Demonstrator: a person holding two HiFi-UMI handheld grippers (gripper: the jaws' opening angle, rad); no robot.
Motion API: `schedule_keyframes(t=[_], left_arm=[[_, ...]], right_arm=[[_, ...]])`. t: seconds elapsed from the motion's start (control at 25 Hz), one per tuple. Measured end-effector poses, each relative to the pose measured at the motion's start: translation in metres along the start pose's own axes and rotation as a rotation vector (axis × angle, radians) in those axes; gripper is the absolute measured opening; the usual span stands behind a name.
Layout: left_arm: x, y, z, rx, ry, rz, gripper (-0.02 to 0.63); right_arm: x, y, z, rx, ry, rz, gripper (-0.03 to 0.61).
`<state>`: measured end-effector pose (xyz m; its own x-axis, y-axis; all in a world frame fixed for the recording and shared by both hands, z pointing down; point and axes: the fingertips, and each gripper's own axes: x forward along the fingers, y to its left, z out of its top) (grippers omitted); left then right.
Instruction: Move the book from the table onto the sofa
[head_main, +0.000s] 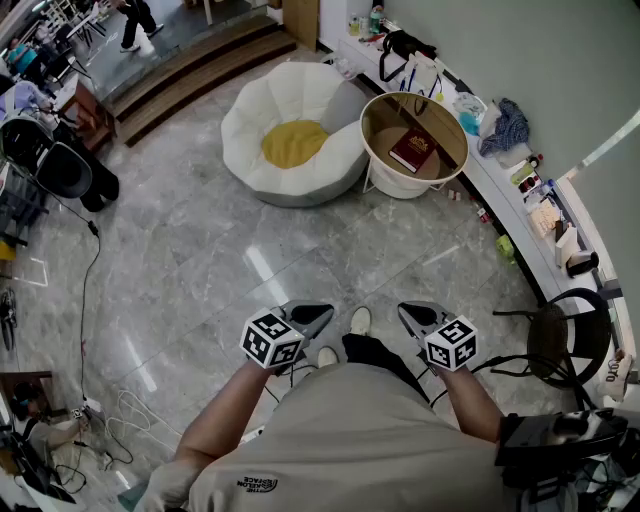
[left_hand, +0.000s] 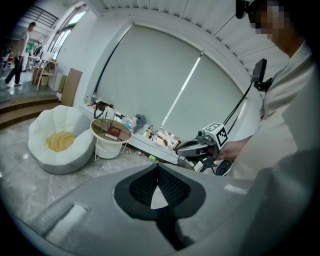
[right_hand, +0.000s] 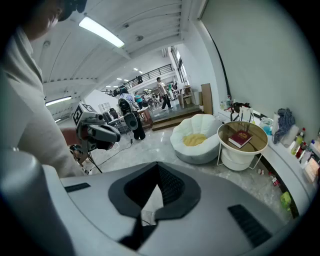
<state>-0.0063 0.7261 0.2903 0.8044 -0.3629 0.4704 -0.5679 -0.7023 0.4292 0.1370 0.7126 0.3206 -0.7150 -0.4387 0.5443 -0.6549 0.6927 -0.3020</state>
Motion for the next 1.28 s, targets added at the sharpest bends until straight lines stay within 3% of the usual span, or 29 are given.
schedule_keyframes(t=[0.16, 0.44, 0.6, 0.88, 1.0, 1.16, 1.28], left_arm=[[0.03, 0.002, 0.018, -0.038, 0.006, 0.015, 0.008], [0.078, 0.026, 0.065, 0.017, 0.067, 0.049, 0.008], [0.105, 0.043, 0.095, 0.055, 0.079, 0.055, 0.008], [0.141, 0.079, 0.135, 0.085, 0.099, -0.01, 0.008], [0.157, 0.108, 0.152, 0.104, 0.098, -0.051, 0.009], [0.171, 0.161, 0.18, 0.109, 0.097, -0.123, 0.009], [0.174, 0.208, 0.206, 0.127, 0.117, -0.181, 0.009]], right_arm=[[-0.007, -0.039, 0.018, -0.004, -0.01, 0.003, 0.012], [0.015, -0.104, 0.048, 0.004, -0.053, 0.038, 0.012], [0.021, -0.145, 0.06, 0.021, -0.082, 0.014, 0.012], [0.034, -0.196, 0.07, 0.162, -0.143, -0.055, 0.014], [0.052, -0.214, 0.079, 0.172, -0.137, -0.089, 0.021], [0.086, -0.241, 0.099, 0.218, -0.128, -0.166, 0.113], [0.116, -0.26, 0.126, 0.281, -0.146, -0.231, 0.12]])
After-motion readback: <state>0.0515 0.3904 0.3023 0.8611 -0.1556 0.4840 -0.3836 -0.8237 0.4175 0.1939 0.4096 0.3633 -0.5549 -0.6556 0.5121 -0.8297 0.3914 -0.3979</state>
